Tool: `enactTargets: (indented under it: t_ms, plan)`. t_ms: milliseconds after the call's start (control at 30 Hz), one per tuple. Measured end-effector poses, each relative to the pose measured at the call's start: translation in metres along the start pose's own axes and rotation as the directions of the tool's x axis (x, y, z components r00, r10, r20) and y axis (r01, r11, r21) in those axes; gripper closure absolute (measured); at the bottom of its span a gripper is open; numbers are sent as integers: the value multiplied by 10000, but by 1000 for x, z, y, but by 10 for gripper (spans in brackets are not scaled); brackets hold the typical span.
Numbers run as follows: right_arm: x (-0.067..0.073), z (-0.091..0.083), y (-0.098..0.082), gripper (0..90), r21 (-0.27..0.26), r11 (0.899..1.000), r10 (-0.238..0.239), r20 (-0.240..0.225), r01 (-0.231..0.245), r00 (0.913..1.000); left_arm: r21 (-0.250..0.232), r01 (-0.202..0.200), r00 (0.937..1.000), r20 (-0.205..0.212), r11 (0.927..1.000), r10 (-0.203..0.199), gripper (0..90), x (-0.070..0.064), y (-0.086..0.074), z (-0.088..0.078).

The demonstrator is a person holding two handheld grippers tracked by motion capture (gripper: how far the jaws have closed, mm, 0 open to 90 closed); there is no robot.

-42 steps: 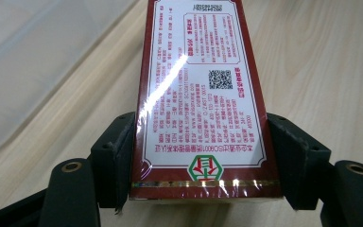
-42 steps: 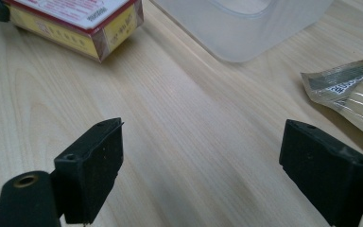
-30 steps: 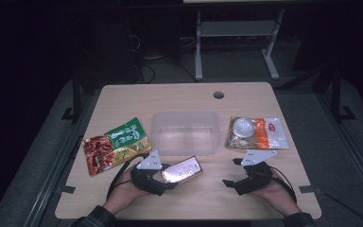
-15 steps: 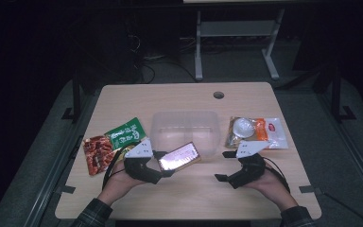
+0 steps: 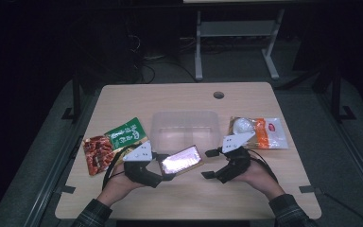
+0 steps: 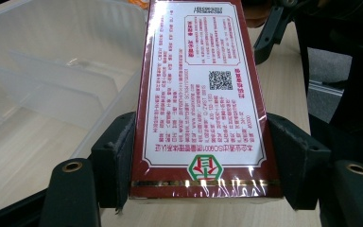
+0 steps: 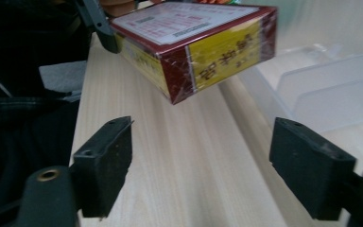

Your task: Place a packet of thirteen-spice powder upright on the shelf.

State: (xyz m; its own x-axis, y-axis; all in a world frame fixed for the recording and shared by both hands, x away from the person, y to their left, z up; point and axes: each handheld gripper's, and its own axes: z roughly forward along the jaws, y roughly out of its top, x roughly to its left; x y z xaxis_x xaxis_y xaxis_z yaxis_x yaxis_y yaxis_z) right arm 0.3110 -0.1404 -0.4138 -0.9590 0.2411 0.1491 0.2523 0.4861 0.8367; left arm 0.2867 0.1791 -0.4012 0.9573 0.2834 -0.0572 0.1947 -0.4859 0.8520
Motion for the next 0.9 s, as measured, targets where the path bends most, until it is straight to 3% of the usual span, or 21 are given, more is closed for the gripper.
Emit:
enactTargets:
  t_ms: [233, 467, 600, 800, 900]
  plan:
    - [0, 0, 0, 327, -128, 9999, -90, -308, 86, 9995, -23, -74, 9998, 179, 10000, 75, 317, -2, 0, 2]
    - [-1, 3, 2, 203, -495, 9988, -60, -798, 21, 9968, -52, -238, 9988, 432, 9997, 240, 317, -6, 1, 5]
    - [0, 6, 7, 169, -679, 9974, -321, -1101, 247, 9934, -56, -269, 9980, 573, 9996, 272, 317, -6, 1, 5]
    - [-1, 11, 12, 164, -790, 9964, -393, -1268, 294, 9912, -106, -340, 9966, 743, 9994, 347, 317, -8, 1, 5]
    - [-1, 13, 12, 214, -742, 9966, -464, -1414, 362, 9889, -64, -388, 9964, 755, 9992, 392, 317, -8, 1, 6]
